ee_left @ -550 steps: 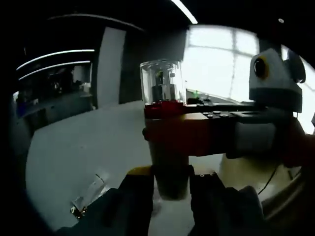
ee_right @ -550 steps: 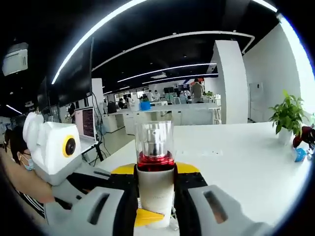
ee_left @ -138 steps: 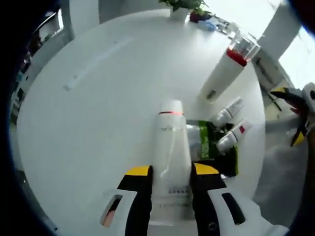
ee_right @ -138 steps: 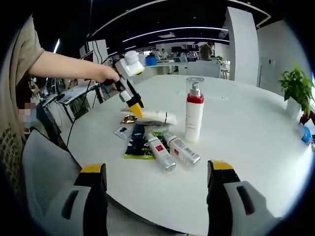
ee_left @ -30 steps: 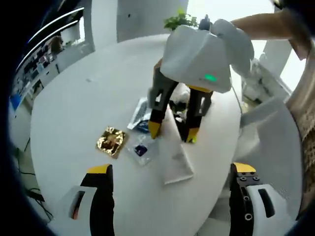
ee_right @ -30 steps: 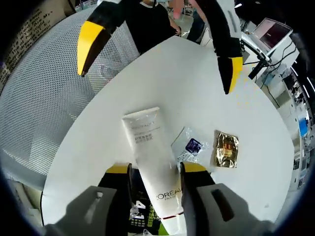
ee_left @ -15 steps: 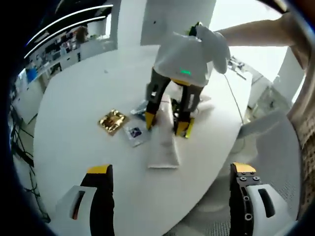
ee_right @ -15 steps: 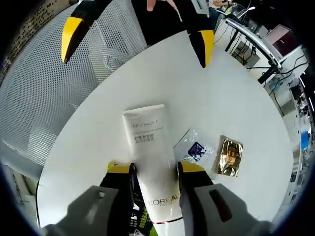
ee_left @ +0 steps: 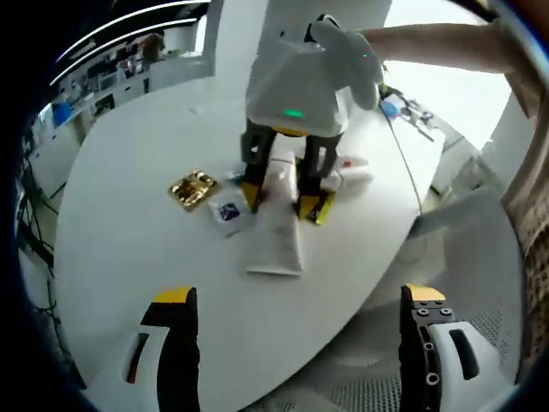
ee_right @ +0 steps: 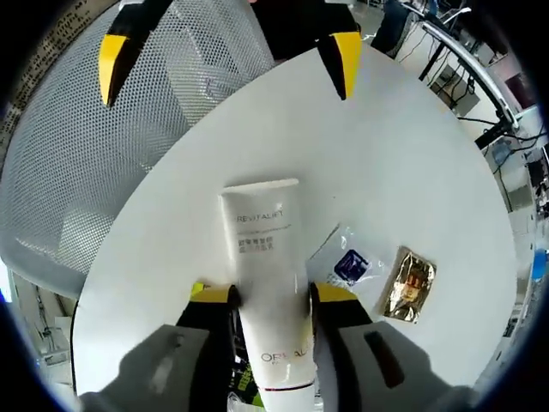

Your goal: Arrange the skincare products in the storage area until every visible bottle or jar stands upright without overlapping.

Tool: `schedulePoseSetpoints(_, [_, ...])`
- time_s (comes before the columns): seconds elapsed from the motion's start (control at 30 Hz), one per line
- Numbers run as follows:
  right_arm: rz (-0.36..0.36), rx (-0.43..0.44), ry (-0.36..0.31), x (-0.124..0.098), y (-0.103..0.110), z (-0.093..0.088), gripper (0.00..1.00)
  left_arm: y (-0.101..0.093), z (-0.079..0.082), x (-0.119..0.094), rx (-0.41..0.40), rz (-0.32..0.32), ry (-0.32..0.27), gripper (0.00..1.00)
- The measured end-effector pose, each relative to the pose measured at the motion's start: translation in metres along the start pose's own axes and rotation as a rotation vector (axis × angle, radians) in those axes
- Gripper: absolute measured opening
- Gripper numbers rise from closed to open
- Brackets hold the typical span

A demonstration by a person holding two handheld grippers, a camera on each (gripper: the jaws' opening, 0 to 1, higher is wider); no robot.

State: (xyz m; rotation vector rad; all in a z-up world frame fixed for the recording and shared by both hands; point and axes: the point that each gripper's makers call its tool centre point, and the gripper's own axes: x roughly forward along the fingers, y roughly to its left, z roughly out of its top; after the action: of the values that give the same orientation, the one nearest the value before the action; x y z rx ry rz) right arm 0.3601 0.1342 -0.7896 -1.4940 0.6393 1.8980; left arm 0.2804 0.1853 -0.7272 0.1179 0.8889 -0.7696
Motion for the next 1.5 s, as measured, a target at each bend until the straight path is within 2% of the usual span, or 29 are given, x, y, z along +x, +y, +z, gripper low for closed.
schedulePoseSetpoints(0.1, [-0.007, 0.033, -0.02, -0.001, -0.002, -0.001, 0.32, 0.0, 0.0, 0.0, -0.008, 0.003, -0.002, 0.96])
schedulePoseSetpoints(0.13, [-0.023, 0.069, -0.038, -0.001, -0.002, -0.001, 0.31, 0.001, 0.0, 0.0, -0.009, 0.004, -0.002, 0.96])
schedulePoseSetpoints(0.3, [-0.07, 0.128, -0.102, -0.002, -0.003, 0.001, 0.28, 0.001, 0.002, -0.002, -0.008, 0.005, -0.005, 0.95])
schedulePoseSetpoints(0.57, [-0.121, 0.16, -0.129, -0.011, -0.004, 0.001, 0.26, -0.002, 0.001, -0.003, -0.01, 0.006, -0.008, 0.95])
schedulePoseSetpoints(0.7, [-0.162, 0.25, -0.196, -0.02, -0.007, 0.003, 0.25, -0.004, 0.004, -0.005, -0.027, 0.004, -0.029, 0.95])
schedulePoseSetpoints(0.87, [-0.25, 0.407, -0.318, -0.042, -0.016, 0.004, 0.25, -0.005, 0.014, -0.006, -0.058, 0.002, -0.074, 0.95])
schedulePoseSetpoints(0.97, [-0.315, 0.499, -0.397, -0.059, -0.022, 0.004, 0.25, -0.005, 0.023, -0.005, -0.06, 0.005, -0.099, 0.95])
schedulePoseSetpoints(1.0, [-0.357, 0.528, -0.433, -0.068, -0.026, 0.005, 0.25, -0.006, 0.027, -0.005, -0.055, 0.007, -0.107, 0.95])
schedulePoseSetpoints(1.27, [-0.543, 0.655, -0.604, -0.116, -0.027, 0.021, 0.25, -0.011, 0.062, -0.004, -0.058, 0.018, -0.207, 0.94])
schedulePoseSetpoints(1.4, [-0.631, 0.749, -0.682, -0.138, -0.023, 0.023, 0.25, -0.013, 0.075, -0.004, -0.039, 0.034, -0.231, 0.94])
schedulePoseSetpoints(1.5, [-0.697, 0.805, -0.736, -0.155, -0.016, 0.026, 0.25, -0.016, 0.089, -0.007, -0.049, 0.034, -0.281, 0.93])
